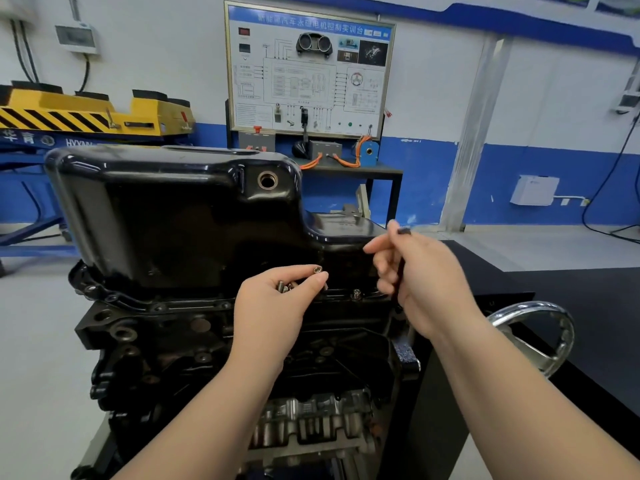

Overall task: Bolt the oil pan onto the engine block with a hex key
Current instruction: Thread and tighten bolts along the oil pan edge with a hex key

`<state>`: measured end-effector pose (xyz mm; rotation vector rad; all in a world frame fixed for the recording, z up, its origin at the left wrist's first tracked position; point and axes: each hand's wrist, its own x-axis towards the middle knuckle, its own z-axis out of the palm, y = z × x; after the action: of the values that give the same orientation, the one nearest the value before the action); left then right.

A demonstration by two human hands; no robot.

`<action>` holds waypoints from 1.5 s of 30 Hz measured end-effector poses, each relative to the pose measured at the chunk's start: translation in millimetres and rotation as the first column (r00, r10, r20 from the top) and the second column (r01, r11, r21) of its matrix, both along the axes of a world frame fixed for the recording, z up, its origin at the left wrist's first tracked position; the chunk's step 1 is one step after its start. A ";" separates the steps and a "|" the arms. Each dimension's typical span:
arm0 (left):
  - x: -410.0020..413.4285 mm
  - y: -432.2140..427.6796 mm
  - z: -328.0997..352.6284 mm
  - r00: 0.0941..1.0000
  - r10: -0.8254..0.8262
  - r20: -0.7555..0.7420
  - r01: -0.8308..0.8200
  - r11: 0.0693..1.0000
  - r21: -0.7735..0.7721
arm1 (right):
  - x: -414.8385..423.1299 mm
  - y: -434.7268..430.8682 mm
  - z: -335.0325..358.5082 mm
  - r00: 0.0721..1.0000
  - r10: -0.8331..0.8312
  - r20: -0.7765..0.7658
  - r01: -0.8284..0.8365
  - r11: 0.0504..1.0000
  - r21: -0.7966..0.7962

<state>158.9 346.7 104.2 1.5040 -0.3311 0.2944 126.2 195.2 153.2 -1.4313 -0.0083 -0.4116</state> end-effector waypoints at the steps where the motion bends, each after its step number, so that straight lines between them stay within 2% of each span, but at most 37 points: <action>1: -0.4 -0.8 -1.9 1.000 0.021 -0.008 -0.021 1.000 0.010 | -0.6 -1.1 1.8 0.999 -0.039 0.029 0.041 0.997 -0.068; 4: 0.4 -4.2 -8.8 0.998 0.065 0.004 -0.065 0.997 0.038 | -3.0 -3.9 2.7 0.974 -0.198 0.111 0.226 0.889 -0.398; 6: 2.6 -4.7 -11.9 0.996 0.087 0.000 -0.087 0.995 0.040 | -7.1 -4.1 3.5 0.973 -0.165 0.162 0.222 0.860 -0.459; 14: 9.9 -0.4 -19.2 0.987 0.155 -0.039 -0.152 0.986 0.071 | -11.7 -6.8 4.3 0.976 0.001 0.217 0.075 0.938 -0.339; 21: 11.8 -0.6 -16.4 0.987 0.158 -0.022 -0.155 0.981 0.115 | -10.5 -7.6 0.7 0.956 0.002 0.293 0.080 0.960 -0.269; 32: 7.5 -3.8 -11.2 0.983 0.182 0.017 -0.182 0.963 0.200 | -10.9 -8.1 2.1 0.941 -0.029 0.336 0.147 0.932 -0.330; 45: 0.8 -10.2 -15.7 0.938 0.303 0.169 -0.339 0.903 0.262 | -11.7 -1.7 0.7 0.950 -0.035 0.311 0.172 0.887 -0.428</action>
<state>159.6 336.5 88.5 1.8350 -0.2275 0.6278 114.5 193.6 153.9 -1.8209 -0.2876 -0.7484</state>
